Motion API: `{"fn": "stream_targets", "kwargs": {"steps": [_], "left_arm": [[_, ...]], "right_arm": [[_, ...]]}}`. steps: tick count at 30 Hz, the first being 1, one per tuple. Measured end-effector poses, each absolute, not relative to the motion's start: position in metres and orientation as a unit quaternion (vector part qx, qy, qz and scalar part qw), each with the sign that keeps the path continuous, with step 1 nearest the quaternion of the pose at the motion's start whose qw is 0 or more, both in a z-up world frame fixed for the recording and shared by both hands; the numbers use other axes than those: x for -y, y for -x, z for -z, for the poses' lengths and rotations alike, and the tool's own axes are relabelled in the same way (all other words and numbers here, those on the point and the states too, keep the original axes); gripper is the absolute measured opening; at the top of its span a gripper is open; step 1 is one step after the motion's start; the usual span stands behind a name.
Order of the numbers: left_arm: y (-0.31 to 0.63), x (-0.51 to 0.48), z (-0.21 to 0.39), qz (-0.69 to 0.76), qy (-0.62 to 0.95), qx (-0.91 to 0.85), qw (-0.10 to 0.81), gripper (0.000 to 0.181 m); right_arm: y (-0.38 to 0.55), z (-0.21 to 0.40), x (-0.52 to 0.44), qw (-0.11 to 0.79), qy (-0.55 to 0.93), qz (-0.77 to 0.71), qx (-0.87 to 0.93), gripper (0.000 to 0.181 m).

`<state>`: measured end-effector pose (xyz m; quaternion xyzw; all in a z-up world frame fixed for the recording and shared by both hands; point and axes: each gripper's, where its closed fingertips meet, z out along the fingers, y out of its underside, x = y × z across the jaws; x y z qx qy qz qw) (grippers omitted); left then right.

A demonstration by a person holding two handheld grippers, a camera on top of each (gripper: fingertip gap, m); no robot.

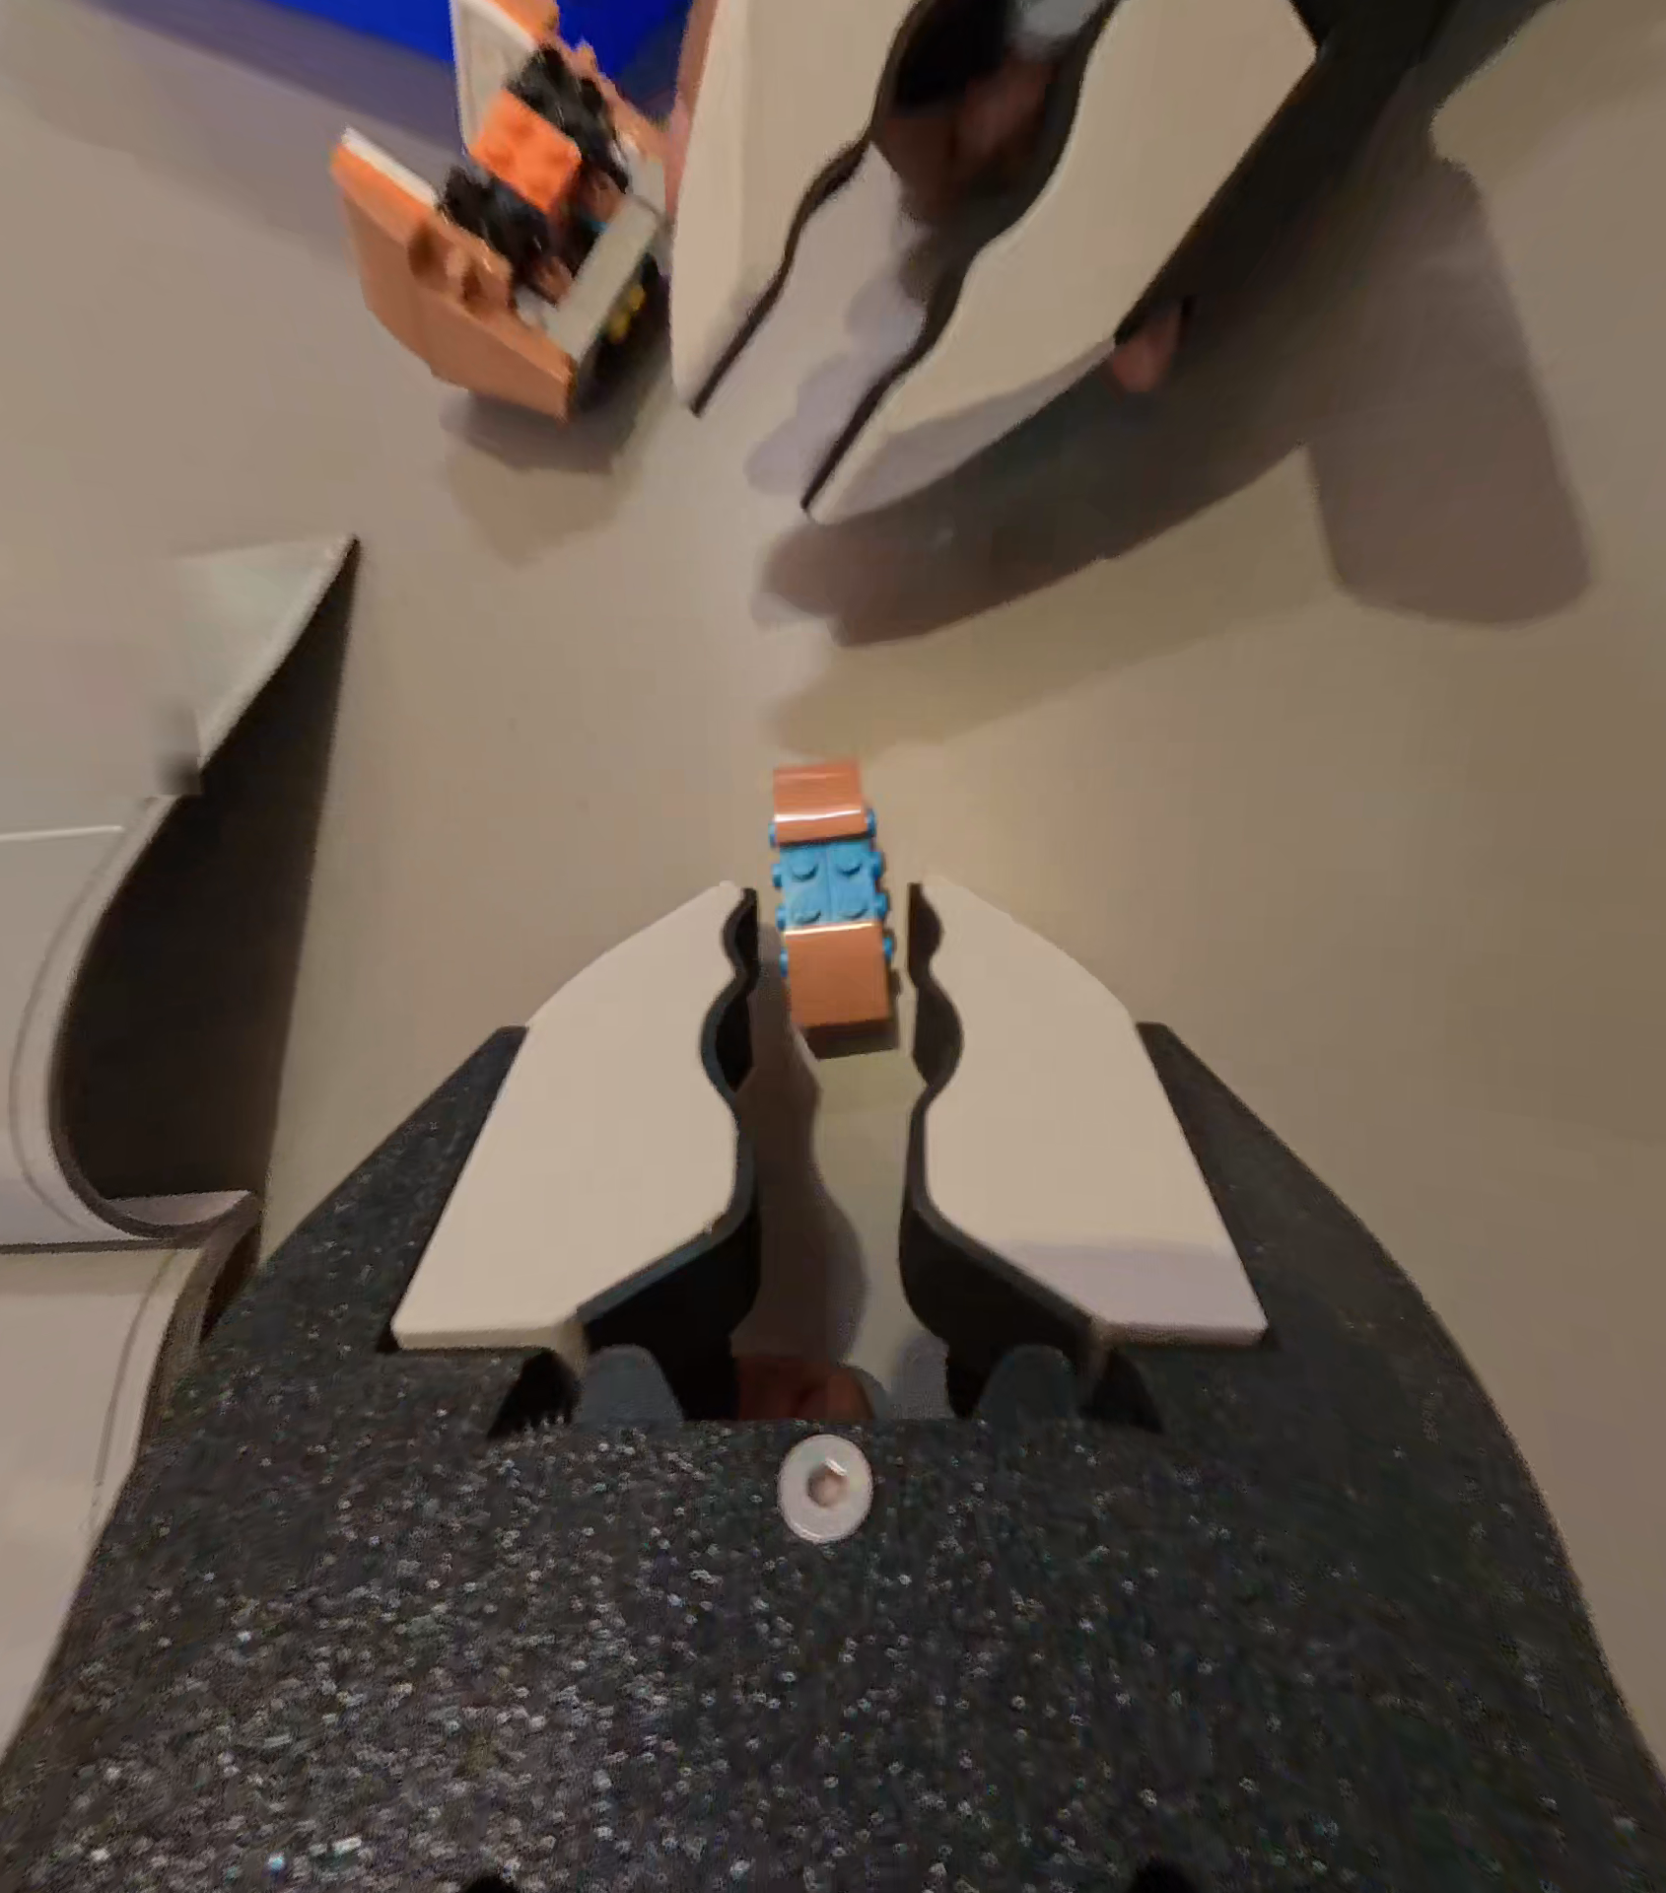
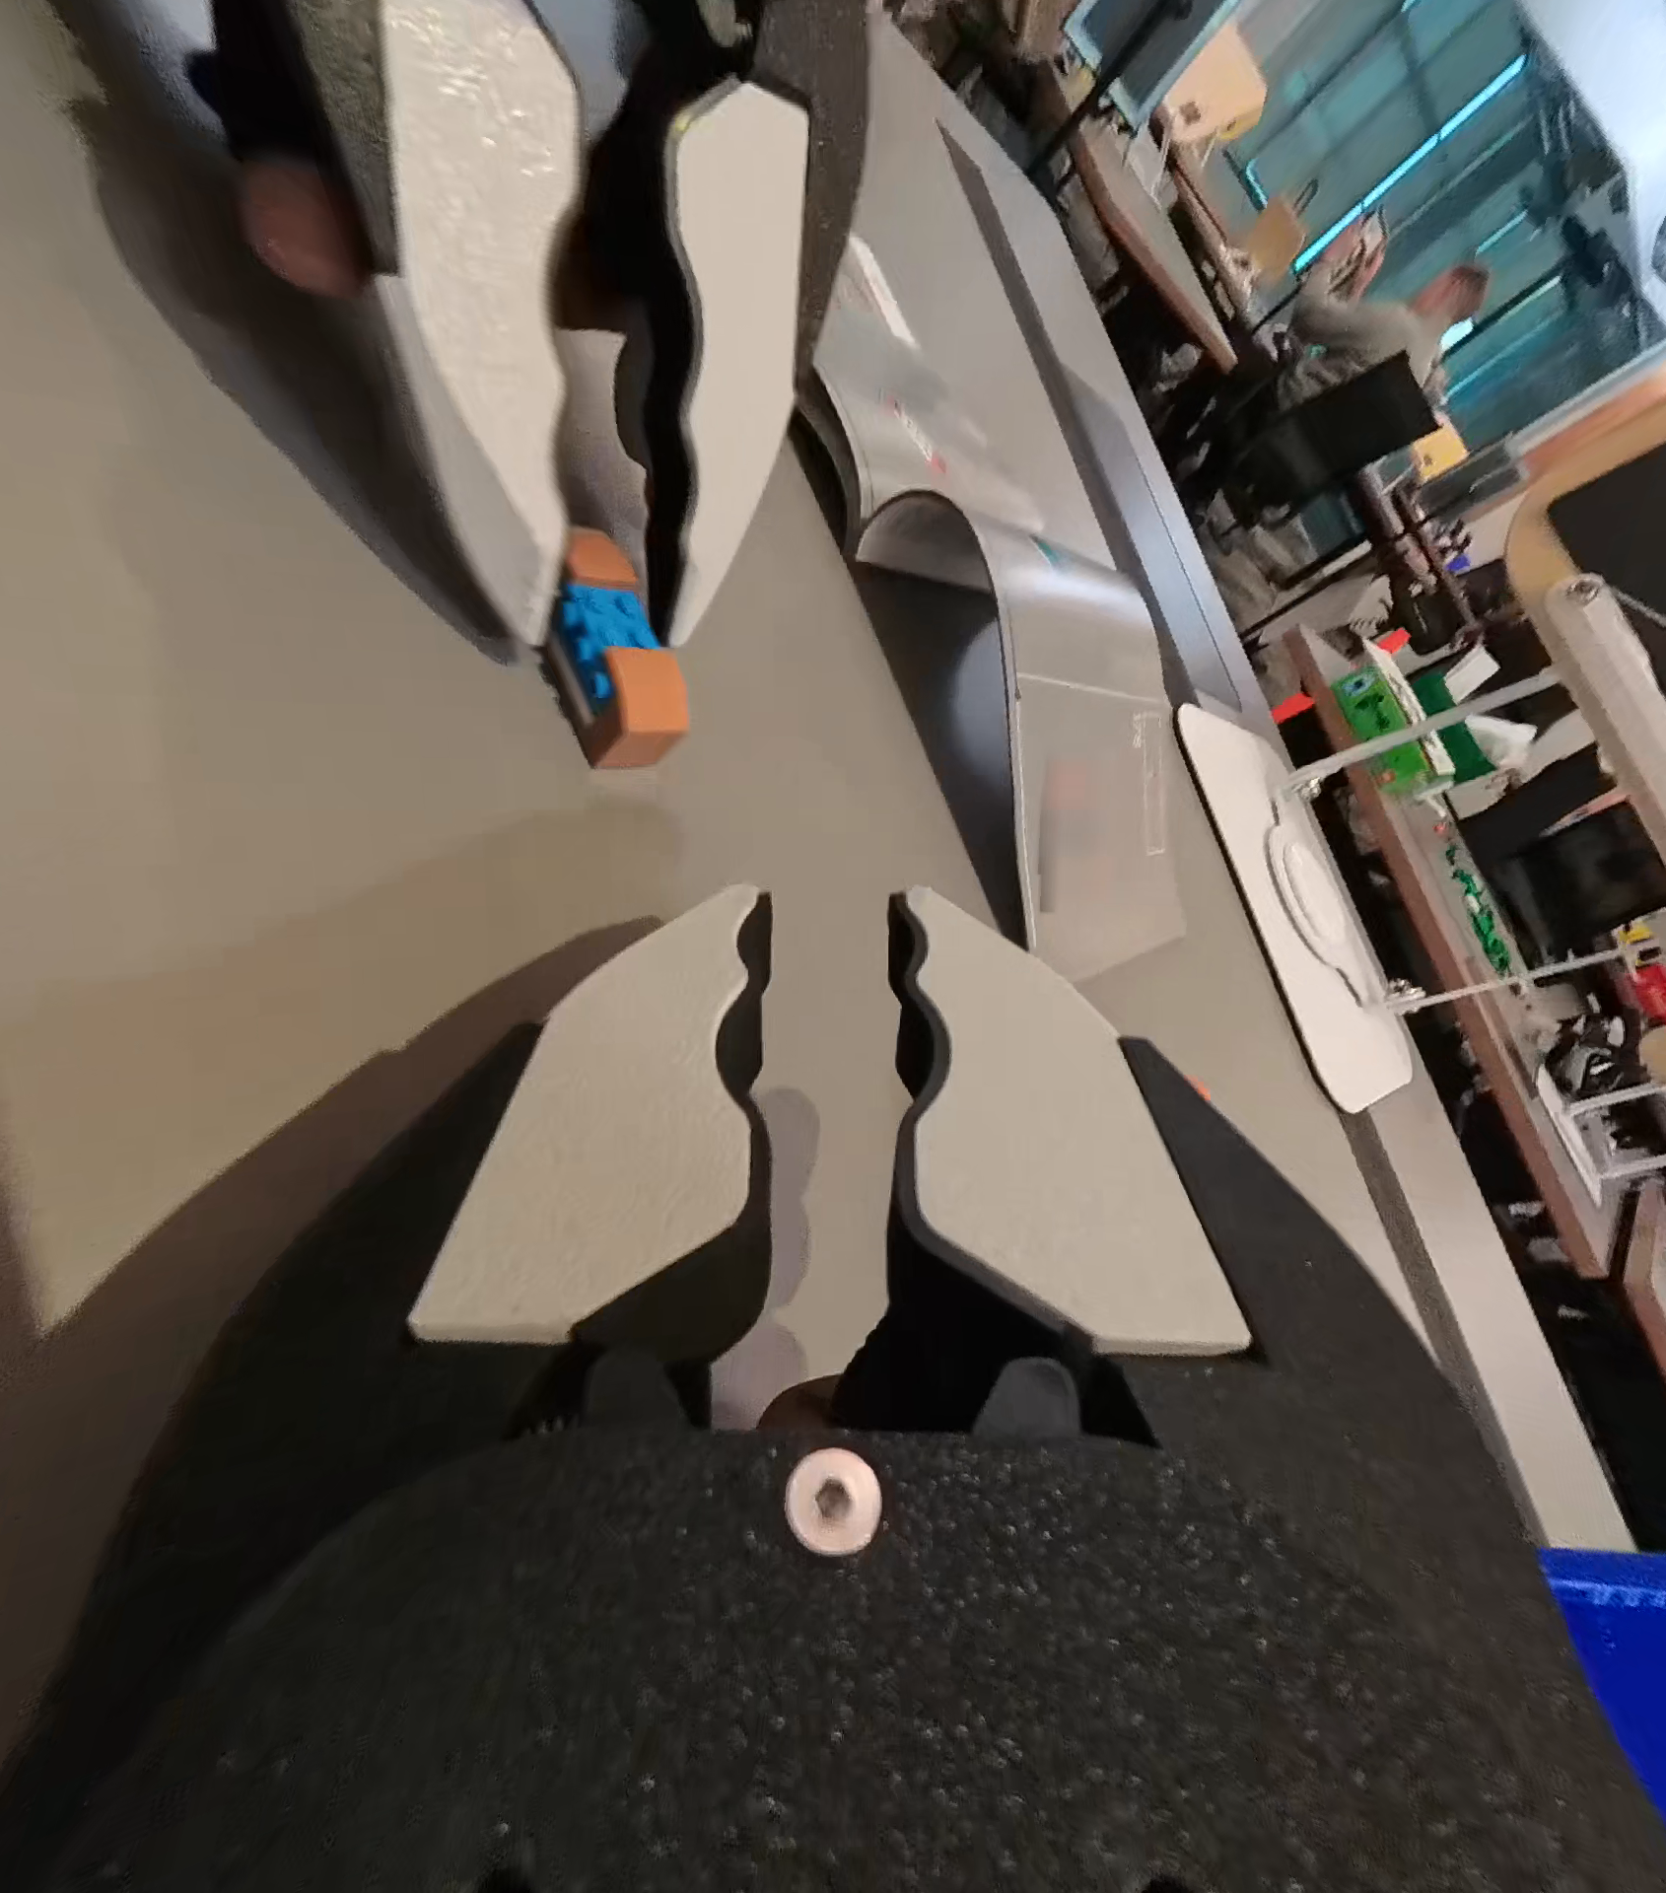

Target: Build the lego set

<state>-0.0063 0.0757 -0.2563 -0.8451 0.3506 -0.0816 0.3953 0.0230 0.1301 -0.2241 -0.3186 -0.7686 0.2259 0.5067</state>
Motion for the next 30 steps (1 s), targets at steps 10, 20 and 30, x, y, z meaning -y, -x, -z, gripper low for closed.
{"fn": "stream_targets", "kwargs": {"steps": [10, 20, 30], "left_arm": [[0.033, -0.093, 0.157, 0.105, 0.746, -0.318, 0.576, 0.047], [0.058, -0.18, 0.208, -0.125, 0.847, -0.356, 0.374, 0.06], [0.067, -0.179, 0.253, -0.116, 0.874, -0.379, 0.282, 0.042]], "right_arm": [[-0.011, 0.221, -0.139, 0.504, 0.368, -0.238, 0.744, 0.016], [-0.013, 0.229, -0.136, 0.529, 0.326, -0.183, 0.762, 0.016], [-0.015, 0.233, -0.137, 0.523, 0.32, -0.178, 0.77, 0.016]]}}
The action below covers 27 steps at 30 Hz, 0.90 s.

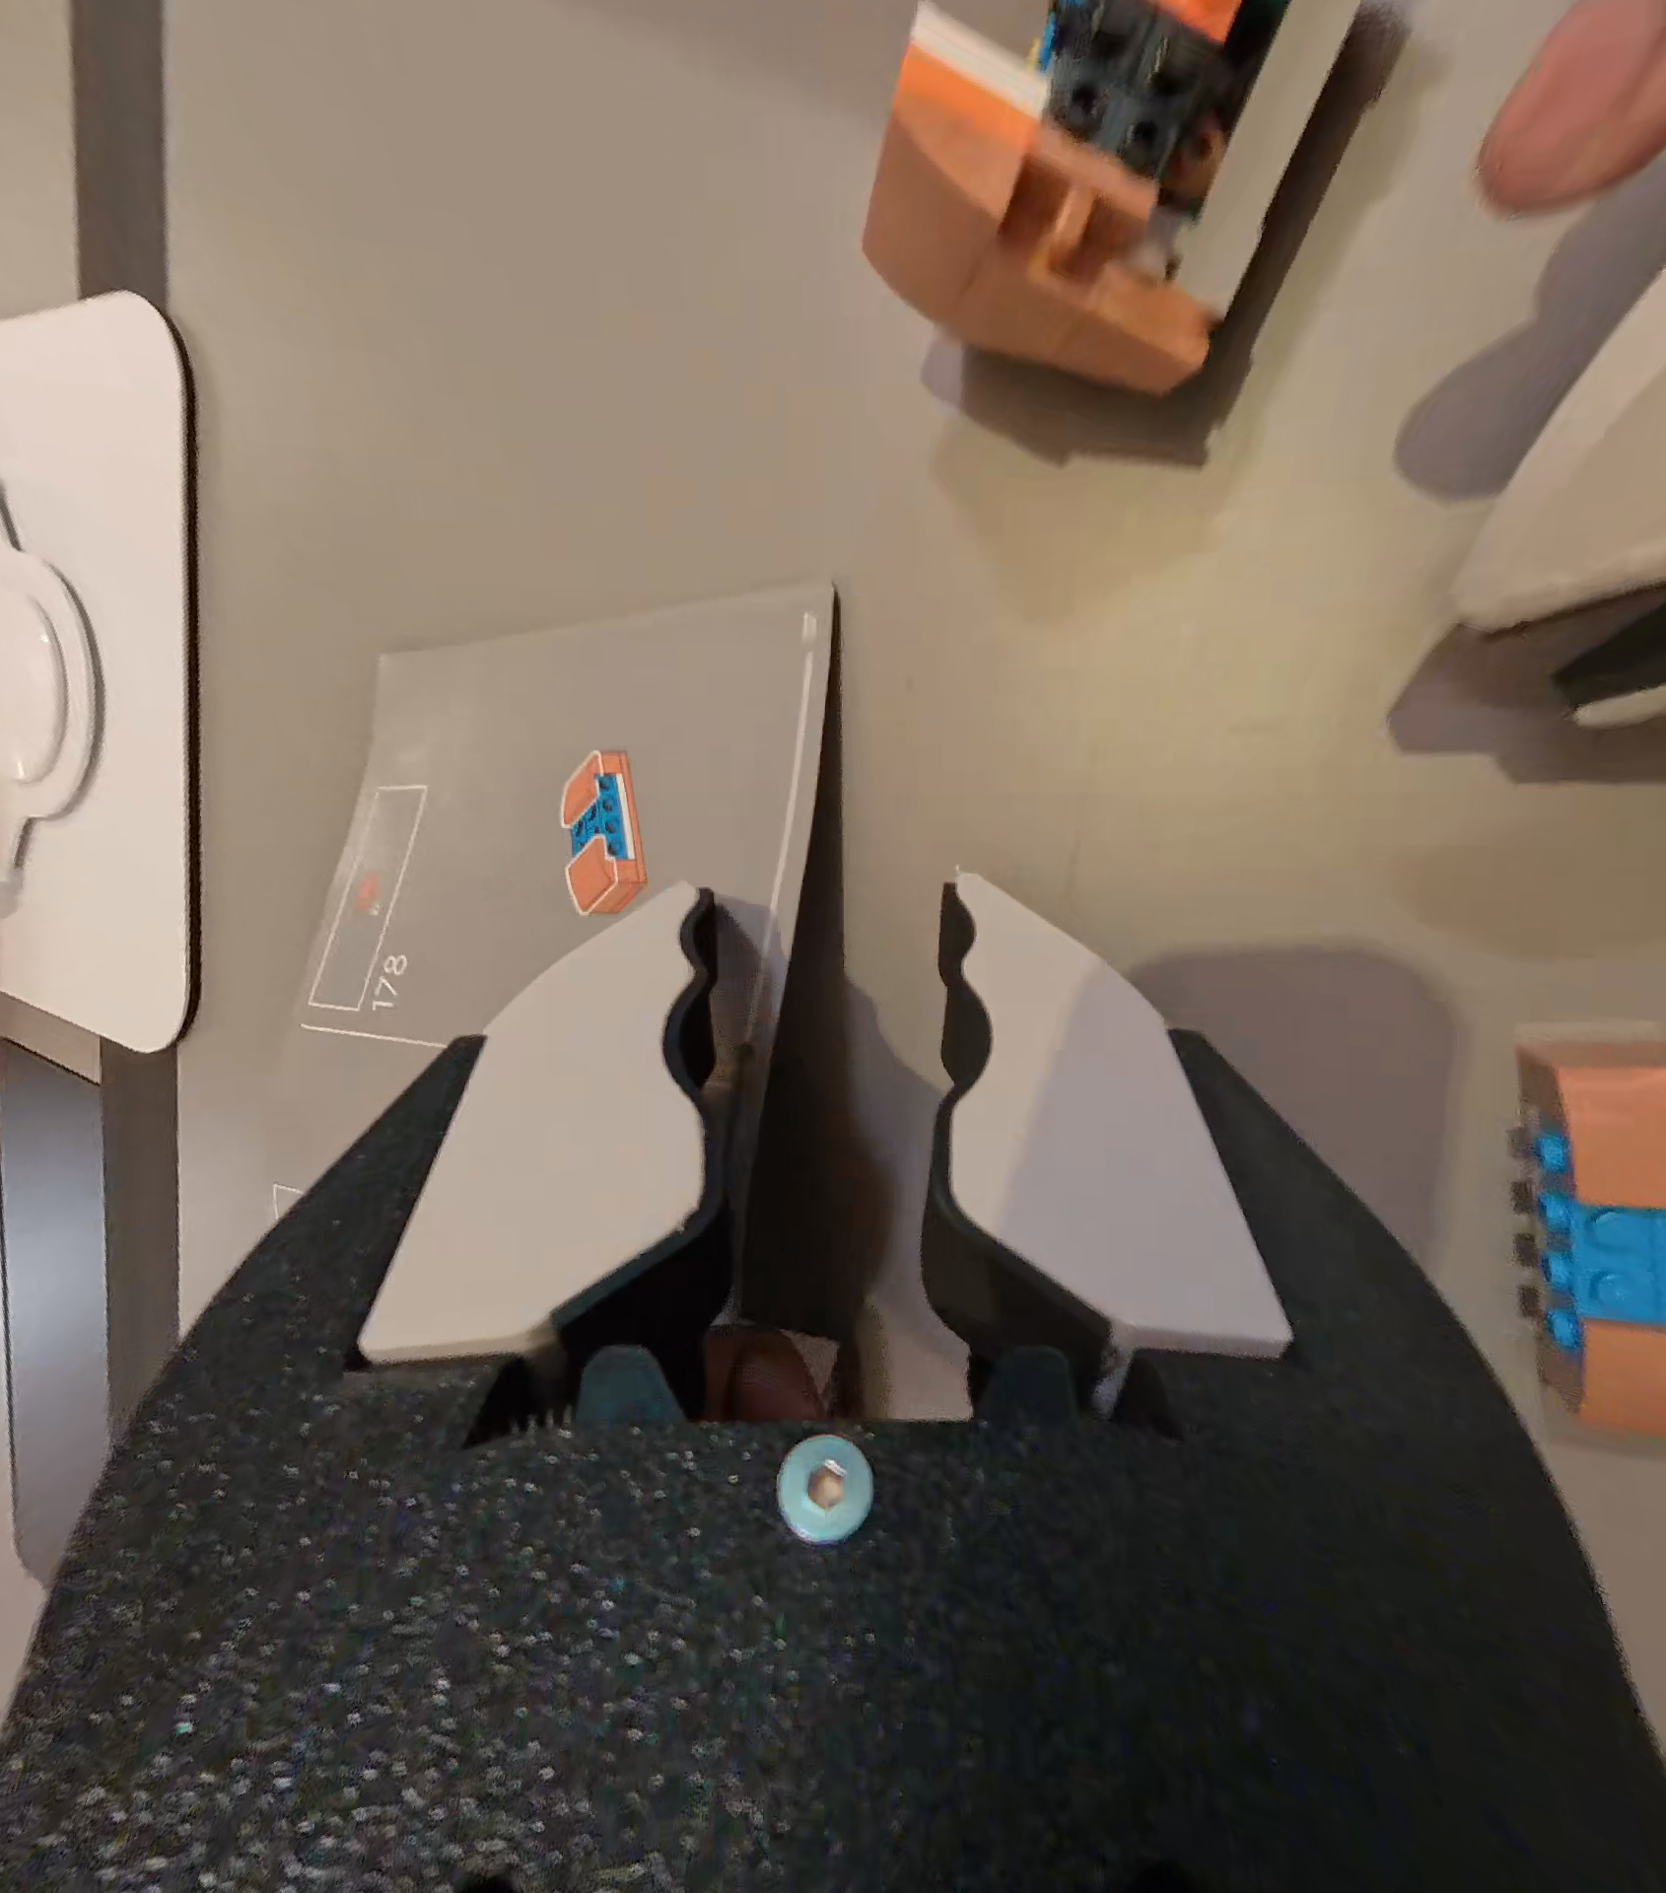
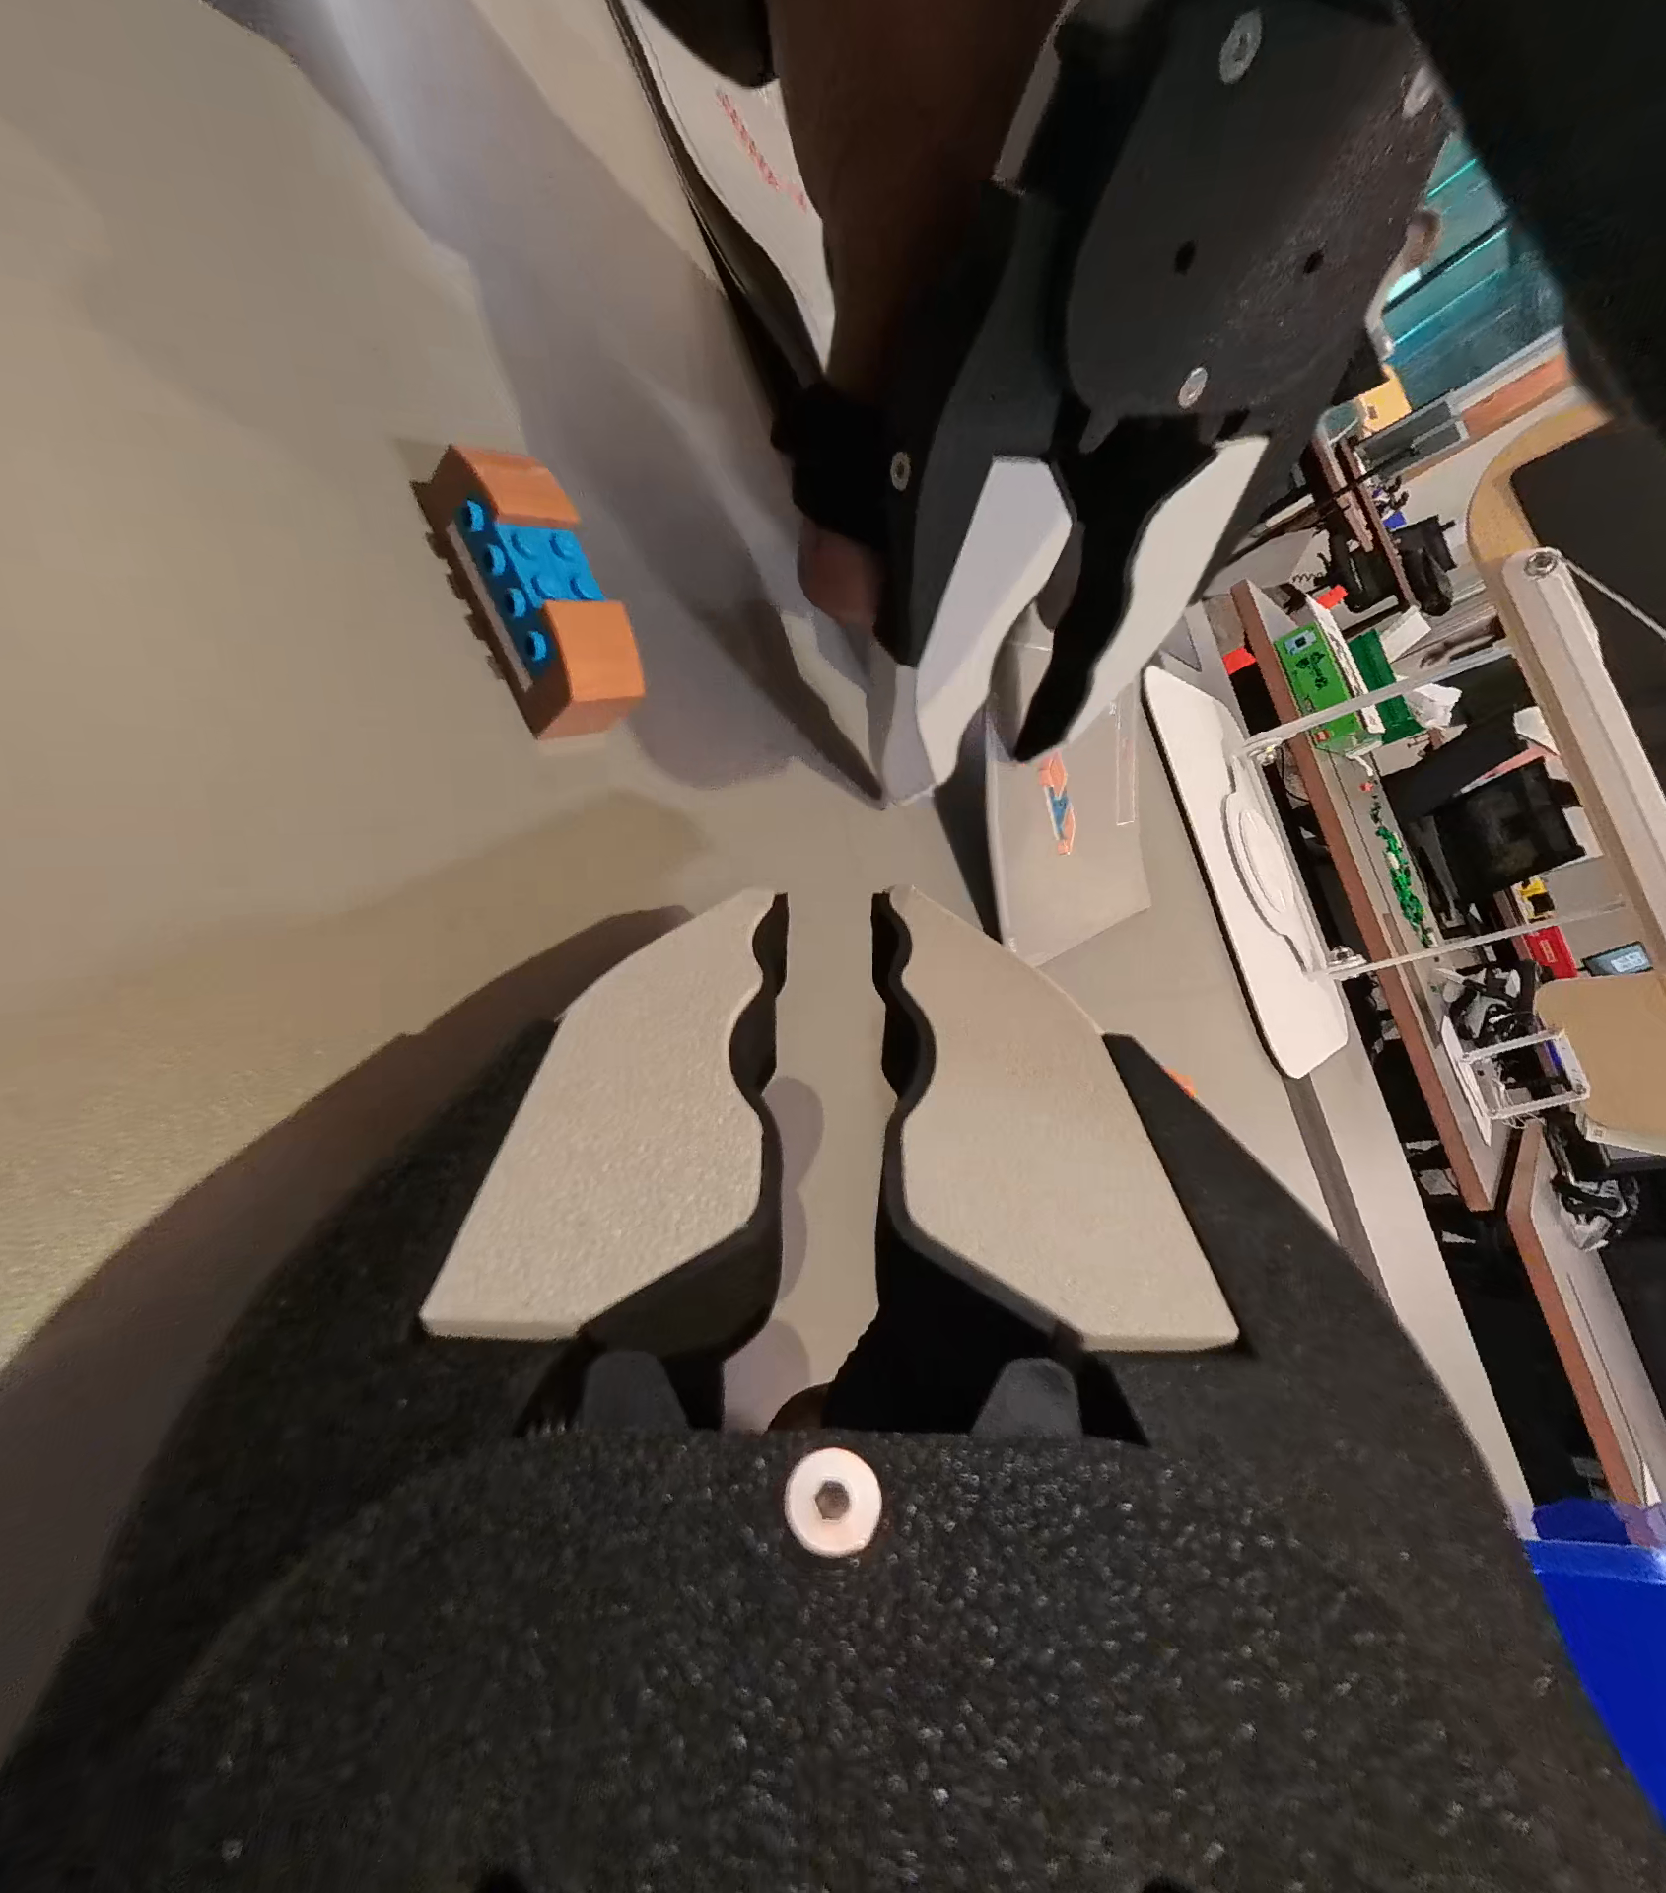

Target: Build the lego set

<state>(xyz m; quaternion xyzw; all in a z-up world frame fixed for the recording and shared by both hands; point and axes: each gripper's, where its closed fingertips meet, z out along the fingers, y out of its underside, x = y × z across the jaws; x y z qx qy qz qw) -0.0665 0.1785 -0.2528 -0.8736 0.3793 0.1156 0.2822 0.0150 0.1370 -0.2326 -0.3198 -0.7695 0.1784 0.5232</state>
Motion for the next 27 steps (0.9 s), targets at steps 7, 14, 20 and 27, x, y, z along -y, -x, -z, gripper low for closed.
{"fn": "stream_targets", "kwargs": {"steps": [7, 14, 20, 27], "left_arm": [[0.081, -0.161, 0.255, -0.124, 0.88, -0.392, 0.237, 0.042], [0.09, -0.15, 0.247, -0.137, 0.878, -0.401, 0.223, 0.042], [0.097, -0.141, 0.242, -0.141, 0.878, -0.403, 0.216, 0.041], [0.101, -0.13, 0.236, -0.143, 0.875, -0.414, 0.207, 0.041]], "right_arm": [[-0.016, 0.235, -0.14, 0.523, 0.319, -0.172, 0.771, 0.016], [-0.015, 0.236, -0.141, 0.524, 0.319, -0.17, 0.771, 0.016], [-0.015, 0.236, -0.141, 0.524, 0.319, -0.17, 0.771, 0.016], [-0.015, 0.238, -0.142, 0.524, 0.318, -0.168, 0.772, 0.016]]}}
